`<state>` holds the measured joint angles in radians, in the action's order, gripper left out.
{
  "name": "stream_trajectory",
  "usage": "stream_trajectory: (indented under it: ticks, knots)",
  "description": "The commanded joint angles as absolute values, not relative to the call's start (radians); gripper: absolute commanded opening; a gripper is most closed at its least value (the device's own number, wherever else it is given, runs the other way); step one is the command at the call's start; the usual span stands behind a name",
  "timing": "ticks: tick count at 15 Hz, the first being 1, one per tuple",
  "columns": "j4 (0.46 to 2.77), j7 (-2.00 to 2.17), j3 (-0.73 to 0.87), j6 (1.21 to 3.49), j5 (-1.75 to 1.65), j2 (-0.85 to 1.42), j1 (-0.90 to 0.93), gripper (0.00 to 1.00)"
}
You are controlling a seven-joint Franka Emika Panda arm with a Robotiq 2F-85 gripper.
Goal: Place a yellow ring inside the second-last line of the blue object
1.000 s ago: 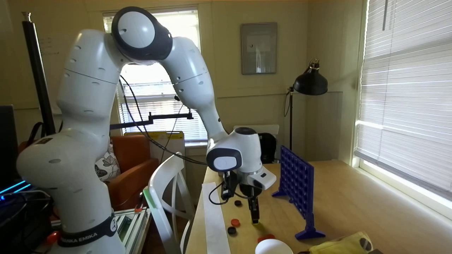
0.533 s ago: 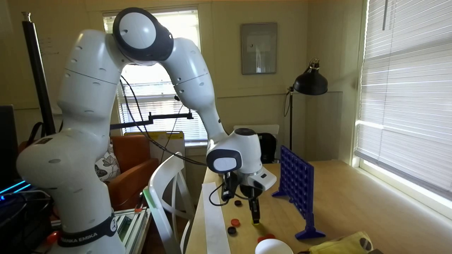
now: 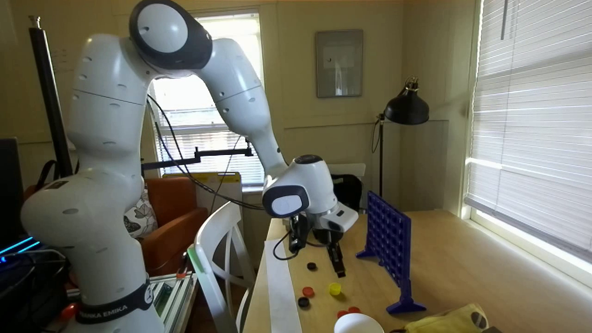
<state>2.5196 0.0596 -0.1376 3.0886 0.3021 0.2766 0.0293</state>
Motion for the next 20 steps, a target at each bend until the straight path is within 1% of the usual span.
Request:
stream_trajectory:
  ticks: [1, 4, 7, 8, 9, 10, 11, 16, 20]
  knots:
    - [2.641, 0.024, -0.236, 3.141, 0.366, 0.104, -0.026, 0.11]
    - [2.680, 0.003, -0.331, 3.195, 0.435, 0.005, -0.062, 0.11]
    - [2.696, 0.037, -0.344, 3.368, 0.444, -0.046, -0.046, 0.11]
    - [2.707, 0.113, -0.253, 3.417, 0.355, -0.068, 0.025, 0.11]
    - [2.708, 0.086, -0.309, 3.474, 0.392, -0.077, -0.027, 0.11]
    - [2.715, 0.106, -0.289, 3.529, 0.372, -0.087, -0.019, 0.11]
    - [2.716, 0.117, -0.229, 3.582, 0.349, -0.088, 0.022, 0.11]
    - [2.690, 0.103, -0.122, 3.784, 0.261, -0.036, 0.008, 0.11]
    - [2.675, 0.146, -0.090, 3.889, 0.092, 0.053, -0.029, 0.11]
